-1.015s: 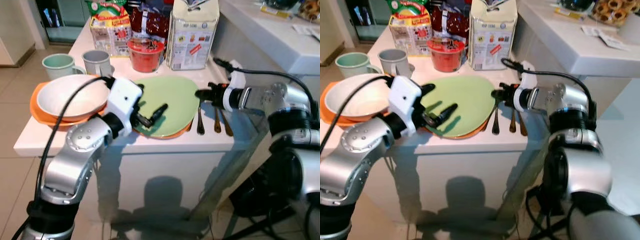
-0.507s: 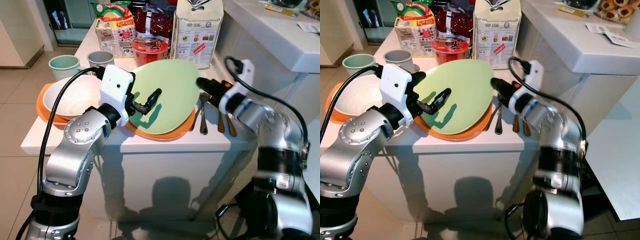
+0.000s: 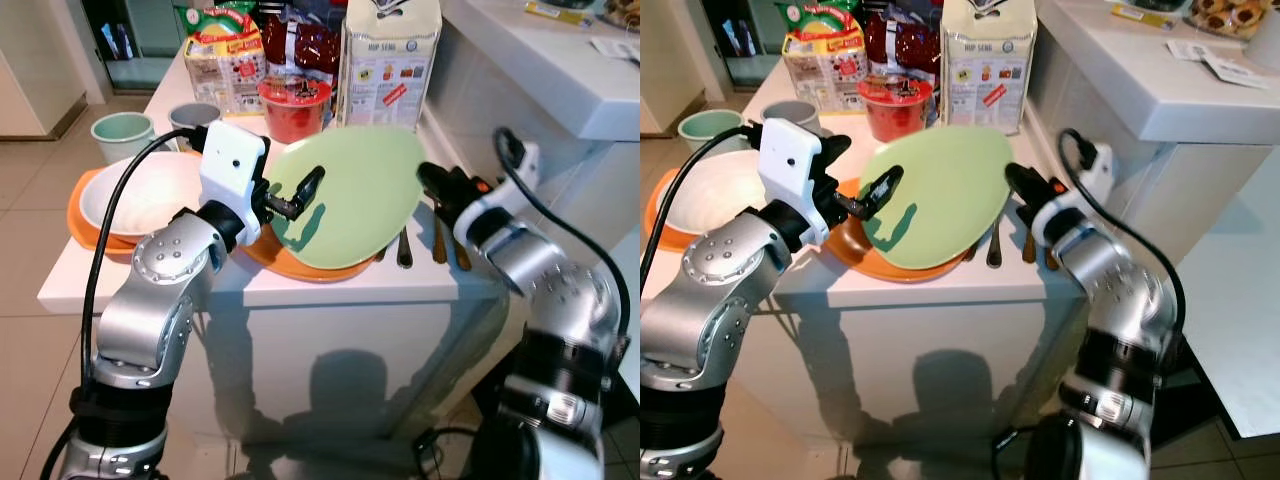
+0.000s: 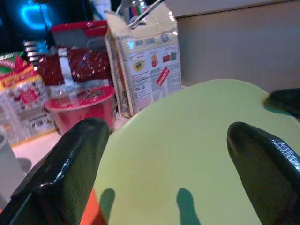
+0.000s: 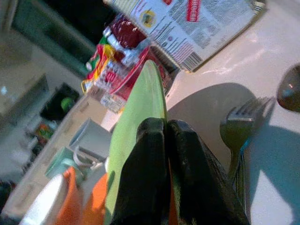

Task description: Setting the table

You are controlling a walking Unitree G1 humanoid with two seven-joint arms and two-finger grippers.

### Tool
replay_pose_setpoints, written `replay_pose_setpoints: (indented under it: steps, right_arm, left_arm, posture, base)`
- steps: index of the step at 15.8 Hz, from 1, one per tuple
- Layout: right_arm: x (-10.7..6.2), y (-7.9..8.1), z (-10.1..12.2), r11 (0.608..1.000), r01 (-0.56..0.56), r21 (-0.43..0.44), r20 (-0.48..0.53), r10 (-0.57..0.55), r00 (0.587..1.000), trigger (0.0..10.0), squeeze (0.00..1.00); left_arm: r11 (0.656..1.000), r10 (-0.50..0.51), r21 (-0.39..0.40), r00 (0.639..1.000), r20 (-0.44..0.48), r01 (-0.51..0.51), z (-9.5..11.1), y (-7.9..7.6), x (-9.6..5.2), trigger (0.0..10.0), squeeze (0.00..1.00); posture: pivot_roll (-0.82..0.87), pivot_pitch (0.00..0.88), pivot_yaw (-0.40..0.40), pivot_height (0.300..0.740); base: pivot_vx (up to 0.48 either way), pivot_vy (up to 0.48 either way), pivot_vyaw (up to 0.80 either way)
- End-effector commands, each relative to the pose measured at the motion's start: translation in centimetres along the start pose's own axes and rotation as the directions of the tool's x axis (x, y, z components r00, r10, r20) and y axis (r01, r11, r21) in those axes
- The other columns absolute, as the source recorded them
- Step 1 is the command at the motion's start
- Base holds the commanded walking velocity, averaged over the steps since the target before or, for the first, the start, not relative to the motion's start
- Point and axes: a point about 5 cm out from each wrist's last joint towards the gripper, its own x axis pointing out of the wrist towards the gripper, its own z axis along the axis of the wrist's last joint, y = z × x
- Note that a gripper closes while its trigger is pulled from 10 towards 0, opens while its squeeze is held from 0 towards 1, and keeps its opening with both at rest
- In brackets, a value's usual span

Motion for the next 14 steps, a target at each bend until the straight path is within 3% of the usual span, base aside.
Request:
replay_pose_setpoints:
  steps: [1, 6, 8, 14]
  right_arm:
    - [-0.6, 0.6, 0.9, 1.000, -0.023, 0.009, 0.051, 0.022, 0.998, 0.0, 0.00]
    - [-2.8, 1.8, -0.2, 0.995, -0.097, 0.034, 0.100, 0.093, 0.991, 0.0, 0.00]
    - [-3.4, 2.5, -0.5, 0.992, -0.122, -0.015, 0.089, 0.123, 0.988, 0.0, 0.00]
    - [-4.4, 1.9, -0.9, 0.996, -0.051, -0.069, 0.083, 0.057, 0.995, 0.0, 0.00]
  left_arm:
    - [1.000, 0.021, -0.021, 1.000, -0.015, -0.021, -0.1, 0.3, 0.1, 10.0, 0.00]
    - [0.994, 0.067, -0.086, 0.997, -0.043, -0.071, -0.7, 0.7, -0.3, 10.0, 0.00]
    - [0.990, 0.090, -0.103, 0.995, -0.044, -0.094, -0.8, 0.9, -0.5, 10.0, 0.00]
    - [0.991, 0.078, -0.105, 0.995, -0.063, -0.084, -1.5, -0.1, -0.7, 10.0, 0.00]
  posture:
    - [0.03, 0.000, -0.006, 0.740]
    - [0.02, 0.000, -0.005, 0.740]
    - [0.02, 0.000, -0.007, 0.740]
    - [0.02, 0.000, -0.011, 0.740]
  base:
    - [0.000, 0.000, 0.00]
    - [0.000, 0.000, 0.00]
    - [0.000, 0.000, 0.00]
    - [0.000, 0.000, 0.00]
